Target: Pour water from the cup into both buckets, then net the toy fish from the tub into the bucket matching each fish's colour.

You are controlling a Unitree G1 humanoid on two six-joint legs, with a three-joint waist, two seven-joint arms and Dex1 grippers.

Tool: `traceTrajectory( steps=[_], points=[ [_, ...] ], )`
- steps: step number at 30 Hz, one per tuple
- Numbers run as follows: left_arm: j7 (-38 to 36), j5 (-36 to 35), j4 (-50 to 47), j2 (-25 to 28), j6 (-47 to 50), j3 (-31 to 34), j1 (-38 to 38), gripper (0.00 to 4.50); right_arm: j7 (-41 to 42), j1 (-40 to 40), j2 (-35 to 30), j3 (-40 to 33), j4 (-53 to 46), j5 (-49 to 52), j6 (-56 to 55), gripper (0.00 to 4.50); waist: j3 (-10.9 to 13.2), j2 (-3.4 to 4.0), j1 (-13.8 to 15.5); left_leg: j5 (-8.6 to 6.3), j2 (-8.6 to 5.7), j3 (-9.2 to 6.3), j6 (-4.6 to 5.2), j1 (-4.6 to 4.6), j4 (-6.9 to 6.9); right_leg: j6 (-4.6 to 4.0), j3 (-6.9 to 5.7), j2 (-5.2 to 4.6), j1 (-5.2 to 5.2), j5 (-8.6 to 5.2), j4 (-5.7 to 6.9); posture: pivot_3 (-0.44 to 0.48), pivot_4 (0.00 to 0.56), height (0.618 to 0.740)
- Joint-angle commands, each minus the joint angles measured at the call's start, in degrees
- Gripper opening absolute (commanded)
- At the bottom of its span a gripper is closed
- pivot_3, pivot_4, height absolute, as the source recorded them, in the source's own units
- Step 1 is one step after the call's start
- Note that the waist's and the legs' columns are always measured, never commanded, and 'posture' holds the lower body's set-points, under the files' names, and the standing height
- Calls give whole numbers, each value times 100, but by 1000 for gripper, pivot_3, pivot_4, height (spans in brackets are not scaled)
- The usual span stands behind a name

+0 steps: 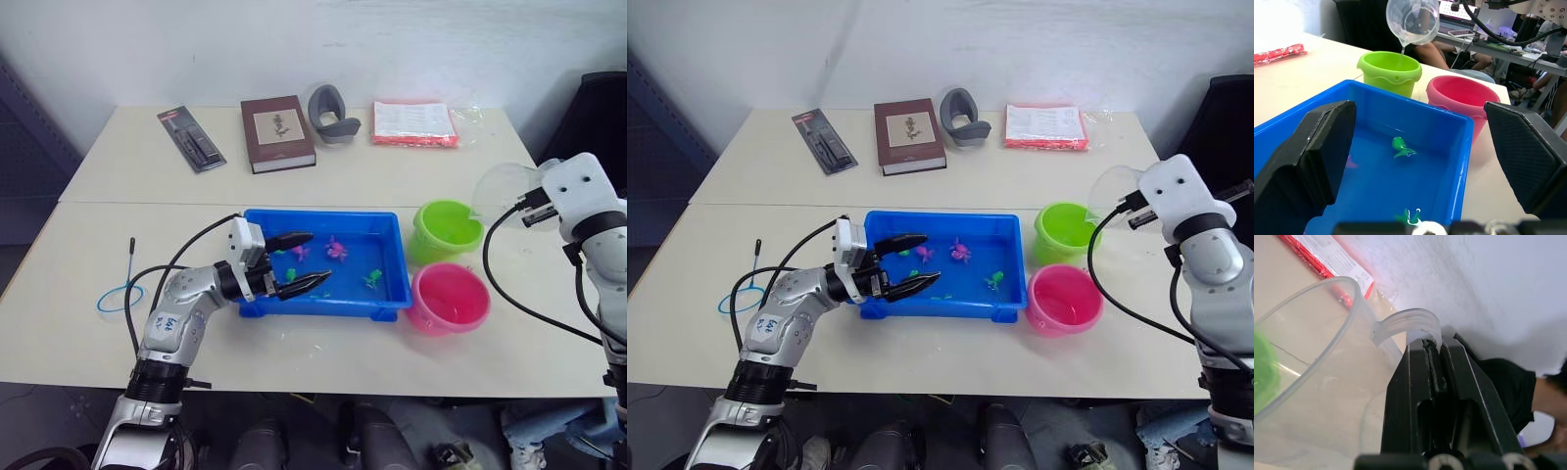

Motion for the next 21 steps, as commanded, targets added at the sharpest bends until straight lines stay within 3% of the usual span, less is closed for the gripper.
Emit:
traceTrajectory(
  steps=[1,9,21],
  points=[
    [1,27,-257,-16,-96,-17,32,4500,-226,-99,-134,49,21,-534,-509,24,0,0,0,0,0,0,-1,0,0,0,0,0,0,0,0,0,150,740],
    [-115,249,-411,18,-210,-289,-107,4500,-481,-57,-184,251,243,-1461,-1139,24,0,0,-3,2,0,5,-4,2,0,0,2,-3,-1,0,2,0,150,740],
    [103,84,-447,-142,-140,-89,-124,4500,-737,-146,-123,363,483,-2201,-1685,24,0,0,-7,4,1,8,-8,6,2,0,4,-1,1,0,5,0,150,740]
  ],
)
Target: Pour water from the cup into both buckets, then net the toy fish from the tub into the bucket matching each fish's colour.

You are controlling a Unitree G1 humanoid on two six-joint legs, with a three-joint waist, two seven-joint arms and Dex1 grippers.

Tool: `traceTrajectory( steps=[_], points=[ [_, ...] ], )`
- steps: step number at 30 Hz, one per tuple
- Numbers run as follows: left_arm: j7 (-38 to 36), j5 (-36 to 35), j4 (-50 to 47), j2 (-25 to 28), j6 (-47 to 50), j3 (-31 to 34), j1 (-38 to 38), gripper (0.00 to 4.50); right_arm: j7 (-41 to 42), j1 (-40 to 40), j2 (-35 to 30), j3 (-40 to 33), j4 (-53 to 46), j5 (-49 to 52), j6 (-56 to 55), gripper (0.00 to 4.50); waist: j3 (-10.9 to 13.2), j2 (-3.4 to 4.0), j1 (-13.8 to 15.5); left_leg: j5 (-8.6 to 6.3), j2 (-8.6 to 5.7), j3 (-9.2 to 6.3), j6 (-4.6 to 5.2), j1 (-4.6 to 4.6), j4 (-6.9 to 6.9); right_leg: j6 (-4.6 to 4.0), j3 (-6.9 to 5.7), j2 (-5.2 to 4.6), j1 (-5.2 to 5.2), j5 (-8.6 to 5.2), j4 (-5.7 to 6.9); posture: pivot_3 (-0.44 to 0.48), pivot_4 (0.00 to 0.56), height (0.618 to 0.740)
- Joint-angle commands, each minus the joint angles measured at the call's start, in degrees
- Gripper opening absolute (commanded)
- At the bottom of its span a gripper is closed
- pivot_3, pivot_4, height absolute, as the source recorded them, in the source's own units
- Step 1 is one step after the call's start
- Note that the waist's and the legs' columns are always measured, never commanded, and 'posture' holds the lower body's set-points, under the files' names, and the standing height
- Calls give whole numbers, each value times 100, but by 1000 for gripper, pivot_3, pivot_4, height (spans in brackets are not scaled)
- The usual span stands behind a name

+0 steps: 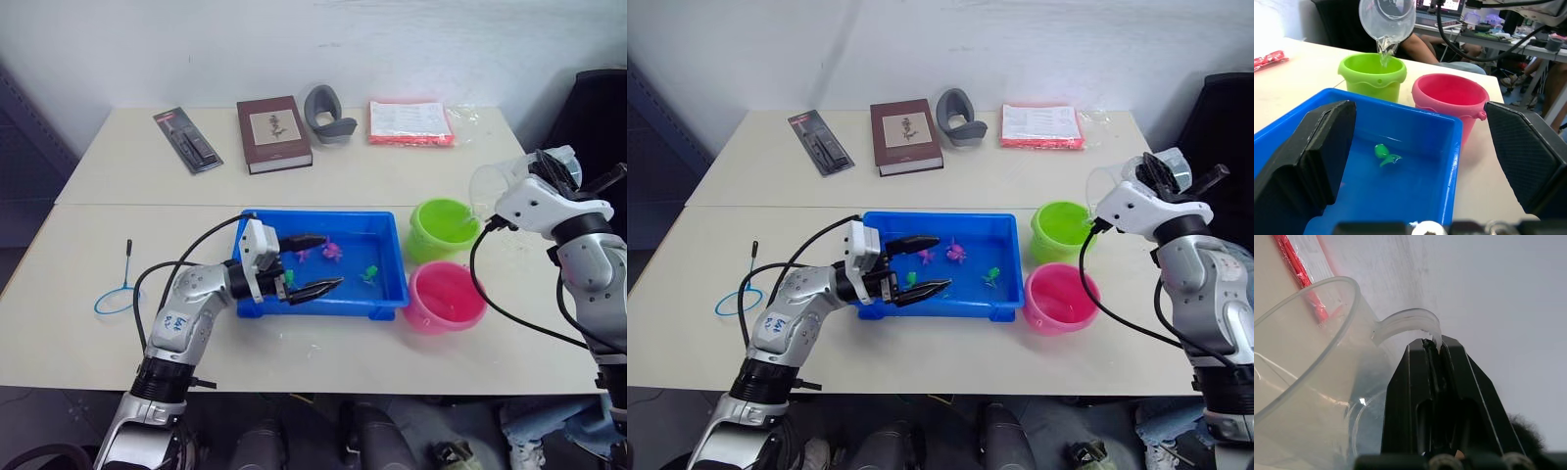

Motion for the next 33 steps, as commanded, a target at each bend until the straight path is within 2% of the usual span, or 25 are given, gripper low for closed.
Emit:
traceTrajectory(
  steps=[1,9,14,19,22,25,26,29,31,33],
  points=[
    [84,-110,-253,-62,-60,120,-20,4500,-191,-160,-93,-43,-1,-252,-225,24,0,0,0,0,-1,0,0,0,0,0,0,0,0,0,0,0,150,740],
    [130,-99,-268,-122,-65,126,11,4500,-432,-169,-103,17,206,-684,-641,24,0,0,-3,2,1,1,-4,1,1,0,1,2,0,0,1,0,150,740],
    [124,-86,-200,-131,-110,132,-11,4500,-502,-99,71,-101,221,-572,-736,24,0,0,-2,2,0,2,-4,1,1,0,1,2,0,0,1,0,150,740],
    [98,-63,-82,-129,-168,157,-80,4500,-94,-63,856,-801,-273,634,38,24,0,0,-2,3,5,3,-6,2,4,0,3,4,0,0,4,0,150,740],
    [-30,-49,-36,-15,-164,153,-119,4500,253,86,1327,-1479,-794,1641,707,24,0,0,6,4,5,2,-8,1,4,1,1,4,-1,1,7,0,150,740],
    [-225,-123,43,122,-184,253,-212,4500,429,99,1923,-2490,-1290,2989,1988,24,0,0,23,3,5,-5,-5,-1,3,1,-4,1,3,1,5,0,150,740],
    [-346,-179,25,174,-192,271,-234,4500,445,71,2168,-2940,-1464,3631,2511,24,0,0,20,2,6,-8,-3,-3,4,1,-6,0,5,1,7,0,150,740],
    [-676,-317,-98,310,-147,249,-214,4500,285,66,2611,-3833,-1763,4735,3522,24,-1,1,10,-2,4,-9,5,-2,3,2,-8,-8,9,2,14,0,150,740],
    [-961,-534,-299,456,117,211,-131,4500,19,201,2994,-4481,-1767,5358,3926,24,0,1,9,-4,4,-9,8,-1,1,2,-10,-14,9,2,19,0,150,740],
    [-1098,-685,-416,530,299,208,-80,4500,-81,369,3170,-4740,-1760,5648,4027,24,-3,6,4,-4,4,-9,8,-2,-3,1,-10,-13,7,2,22,0,150,740]
  ],
)
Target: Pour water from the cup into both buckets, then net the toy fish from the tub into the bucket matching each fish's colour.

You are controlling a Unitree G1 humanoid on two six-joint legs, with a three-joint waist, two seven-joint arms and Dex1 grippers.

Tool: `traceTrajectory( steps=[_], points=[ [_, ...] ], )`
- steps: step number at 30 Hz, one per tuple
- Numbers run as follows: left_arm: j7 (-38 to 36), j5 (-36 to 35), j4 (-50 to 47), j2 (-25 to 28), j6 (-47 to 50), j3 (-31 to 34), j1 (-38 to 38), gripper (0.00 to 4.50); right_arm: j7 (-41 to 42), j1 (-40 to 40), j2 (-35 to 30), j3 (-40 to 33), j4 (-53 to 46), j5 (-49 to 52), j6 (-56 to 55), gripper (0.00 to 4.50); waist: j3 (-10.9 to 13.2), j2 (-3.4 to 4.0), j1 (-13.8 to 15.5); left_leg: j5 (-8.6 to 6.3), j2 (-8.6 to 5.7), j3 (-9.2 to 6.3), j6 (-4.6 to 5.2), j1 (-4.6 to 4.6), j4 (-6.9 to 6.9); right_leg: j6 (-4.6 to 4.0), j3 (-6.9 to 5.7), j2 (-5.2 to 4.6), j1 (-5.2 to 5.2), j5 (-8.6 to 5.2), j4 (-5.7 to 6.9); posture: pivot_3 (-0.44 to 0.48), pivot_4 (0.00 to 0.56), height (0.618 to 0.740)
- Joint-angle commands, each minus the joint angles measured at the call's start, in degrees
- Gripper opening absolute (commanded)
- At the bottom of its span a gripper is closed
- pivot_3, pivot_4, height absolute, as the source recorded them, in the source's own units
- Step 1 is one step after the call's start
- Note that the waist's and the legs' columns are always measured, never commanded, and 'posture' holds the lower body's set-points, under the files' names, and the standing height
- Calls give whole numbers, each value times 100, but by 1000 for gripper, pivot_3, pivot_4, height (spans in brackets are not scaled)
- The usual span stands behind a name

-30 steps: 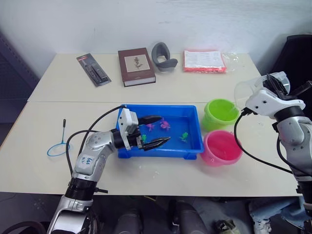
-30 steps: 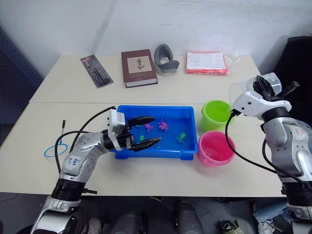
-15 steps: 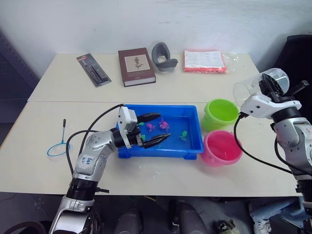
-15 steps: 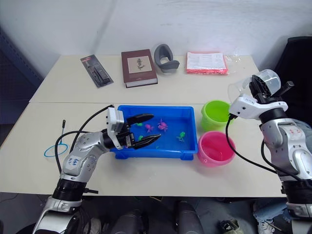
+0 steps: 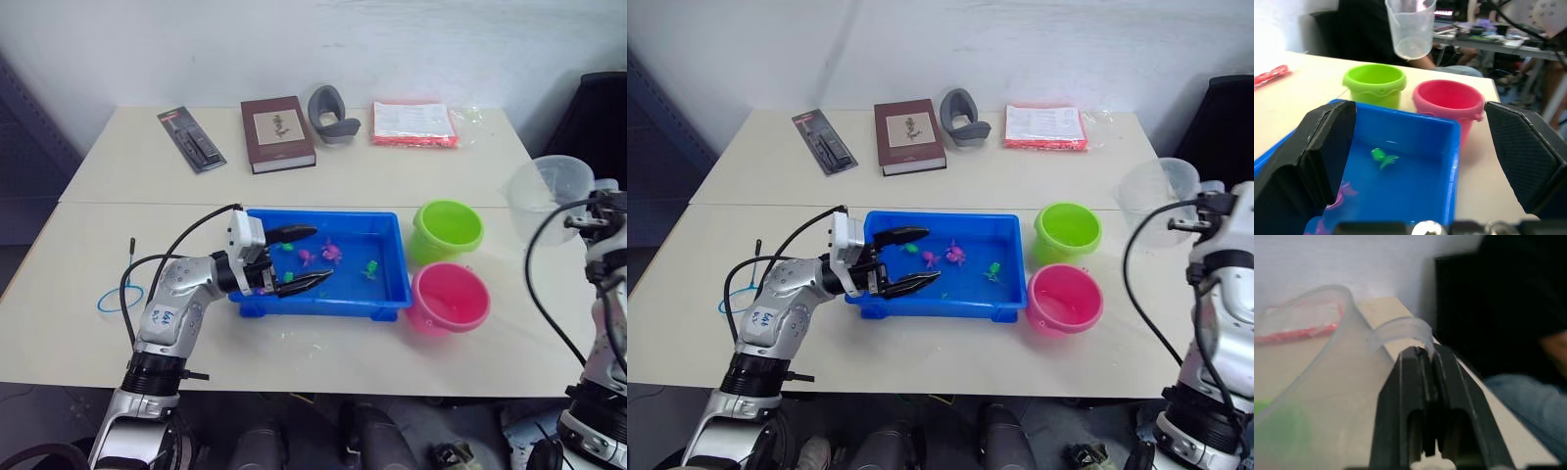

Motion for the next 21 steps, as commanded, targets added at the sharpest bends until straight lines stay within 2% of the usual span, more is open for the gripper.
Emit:
traceTrajectory(
  steps=[1,5,8,17,18,19,21],
  points=[
    [-308,-346,-396,136,249,-6,81,4500,-232,244,186,-548,-187,620,201,24,-2,5,-7,0,-1,1,1,0,-2,0,1,-1,-1,0,-1,0,150,740],
    [-438,-304,-449,184,248,-67,181,4500,-264,561,522,-612,171,978,59,24,-2,6,-50,-14,-4,14,26,6,-2,0,14,0,-1,0,-14,0,150,740],
    [-291,-401,-427,102,420,17,170,4500,-154,862,638,-373,416,950,-225,24,-2,7,-54,-15,-4,11,30,12,-3,0,17,6,0,0,-12,0,150,740],
    [-348,-326,-317,389,445,162,218,4500,199,1209,833,174,1001,986,-1424,24,-3,8,-148,-14,-1,11,28,12,-4,-1,23,11,-3,-1,-10,0,150,740],
    [-365,-327,-299,418,445,168,207,4500,219,1318,817,242,965,967,-1483,735,-3,8,-147,-14,0,11,27,13,-4,-1,23,11,-3,-1,-10,0,150,740],
    [-371,-333,-290,439,448,168,198,4500,201,1408,794,291,931,930,-1507,1064,-3,7,-146,-14,-1,11,26,13,-5,-1,23,11,-3,-1,-10,0,150,740],
    [-405,-300,-242,511,421,174,204,4500,136,1670,764,319,665,983,-1414,2028,-3,7,-135,-13,-1,9,25,11,-5,-1,22,9,-2,-1,-12,0,150,740]
  ],
)
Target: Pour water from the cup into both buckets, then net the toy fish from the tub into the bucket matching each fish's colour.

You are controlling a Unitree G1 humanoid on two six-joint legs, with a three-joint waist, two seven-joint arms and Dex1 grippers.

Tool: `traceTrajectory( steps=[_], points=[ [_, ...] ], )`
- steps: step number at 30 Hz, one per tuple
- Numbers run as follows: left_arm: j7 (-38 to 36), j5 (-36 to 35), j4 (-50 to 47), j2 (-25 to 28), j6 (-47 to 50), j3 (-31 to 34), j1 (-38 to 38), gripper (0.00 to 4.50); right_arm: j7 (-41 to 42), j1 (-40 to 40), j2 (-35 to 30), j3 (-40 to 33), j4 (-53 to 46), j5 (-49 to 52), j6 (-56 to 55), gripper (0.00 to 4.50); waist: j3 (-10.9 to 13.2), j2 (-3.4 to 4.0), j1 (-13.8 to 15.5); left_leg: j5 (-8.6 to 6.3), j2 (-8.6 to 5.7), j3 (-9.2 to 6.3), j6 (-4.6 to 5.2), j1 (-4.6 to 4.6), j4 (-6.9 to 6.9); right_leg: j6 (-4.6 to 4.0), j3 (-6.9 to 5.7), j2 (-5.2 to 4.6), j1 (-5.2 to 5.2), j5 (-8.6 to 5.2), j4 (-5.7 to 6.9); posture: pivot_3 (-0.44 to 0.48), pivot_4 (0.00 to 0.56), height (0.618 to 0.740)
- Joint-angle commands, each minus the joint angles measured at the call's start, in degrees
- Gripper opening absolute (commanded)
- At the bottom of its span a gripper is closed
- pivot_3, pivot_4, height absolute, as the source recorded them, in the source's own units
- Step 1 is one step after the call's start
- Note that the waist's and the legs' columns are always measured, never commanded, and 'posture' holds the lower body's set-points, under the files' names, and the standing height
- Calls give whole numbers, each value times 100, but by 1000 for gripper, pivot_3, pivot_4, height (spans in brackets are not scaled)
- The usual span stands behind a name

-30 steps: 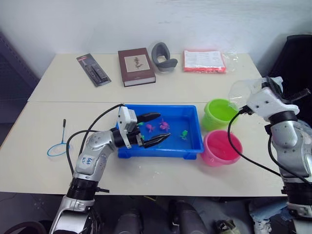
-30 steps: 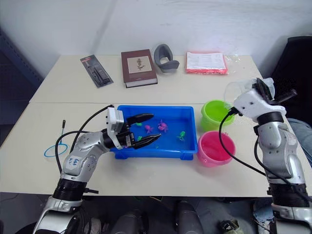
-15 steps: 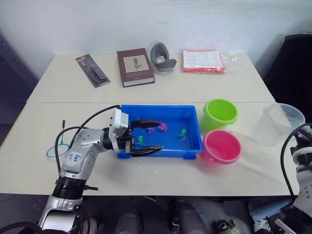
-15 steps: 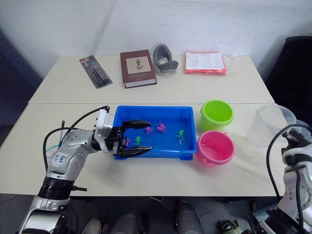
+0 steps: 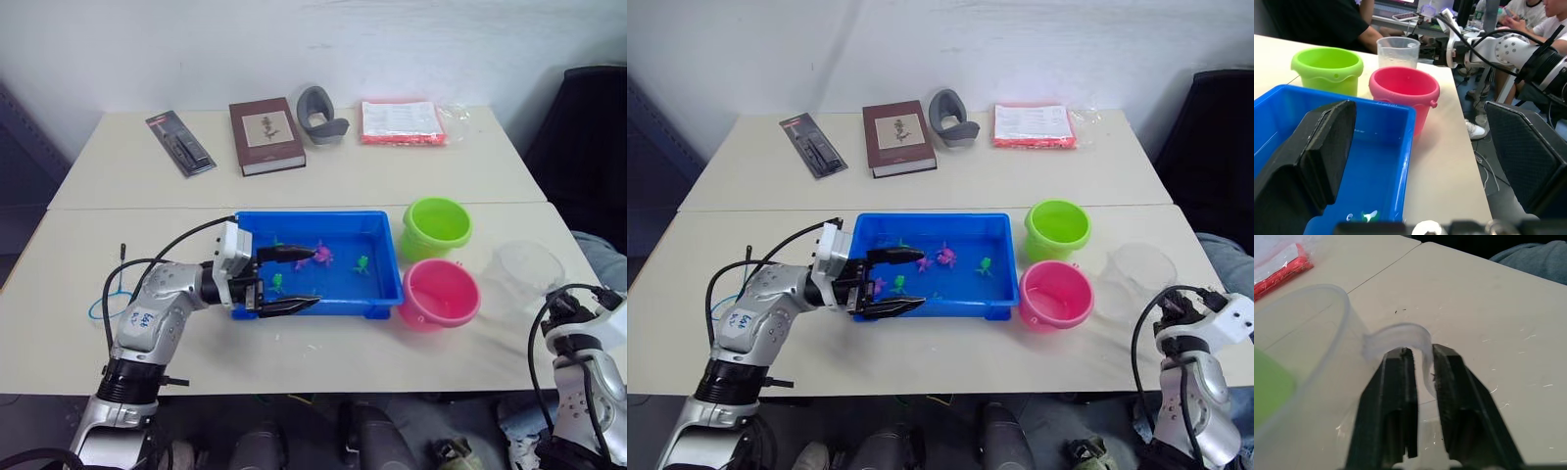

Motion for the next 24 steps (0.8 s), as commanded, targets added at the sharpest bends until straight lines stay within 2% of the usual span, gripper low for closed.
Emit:
traceTrajectory(
  steps=[1,4,5,9,13,16,19,21,24],
  points=[
    [-80,-22,-48,127,-61,123,-39,4500,-72,378,-95,9,-522,125,-19,2555,0,0,10,0,-1,0,0,-1,0,0,0,-3,-1,0,0,0,150,740],
    [-90,178,-20,321,-128,110,41,4500,-186,969,-156,39,-1172,336,437,4126,0,1,7,-1,-3,0,1,-1,0,0,0,-8,0,0,0,0,150,740],
    [-94,219,-54,397,-132,116,92,4500,-196,1172,-192,16,-1402,444,599,4411,-1,1,5,-1,-2,0,1,0,-3,0,0,-10,0,0,-2,0,150,740],
    [-39,114,-228,812,-26,526,519,4500,-84,2108,-382,-297,-2351,1218,1166,4411,-1,2,-22,-3,2,2,-2,1,-12,-5,0,-12,1,-3,0,0,150,740],
    [250,181,-33,1183,-300,1358,1164,4500,1541,2994,-1000,-197,-3198,1344,300,4411,5,-5,-27,-9,7,7,-5,1,-19,-14,-3,-12,1,-10,4,0,150,740],
    [735,455,-4,1171,-863,2182,2031,4500,2172,2992,-1386,-109,-3266,1120,-335,4411,5,-15,-51,-14,16,10,-7,5,-19,-12,-4,0,13,-10,-6,0,150,740],
    [1635,434,-45,871,-1025,3250,2741,4500,3309,2925,-2019,267,-3190,818,-1000,4411,13,-32,-5,-21,17,16,-3,8,-19,-12,-3,-3,11,-11,-11,0,150,740],
    [2013,220,-26,783,-756,3757,3038,4500,3968,2856,-2313,643,-3171,565,-1527,4411,17,-59,14,-22,17,11,0,12,-17,-11,-6,-3,-5,-10,-13,0,150,740],
    [2271,118,278,799,-475,4216,3373,4500,4426,2575,-2518,1261,-3198,208,-2131,4411,19,-78,87,-23,17,-5,-1,7,-17,-13,-20,-3,-5,-11,-15,0,150,740]
  ],
)
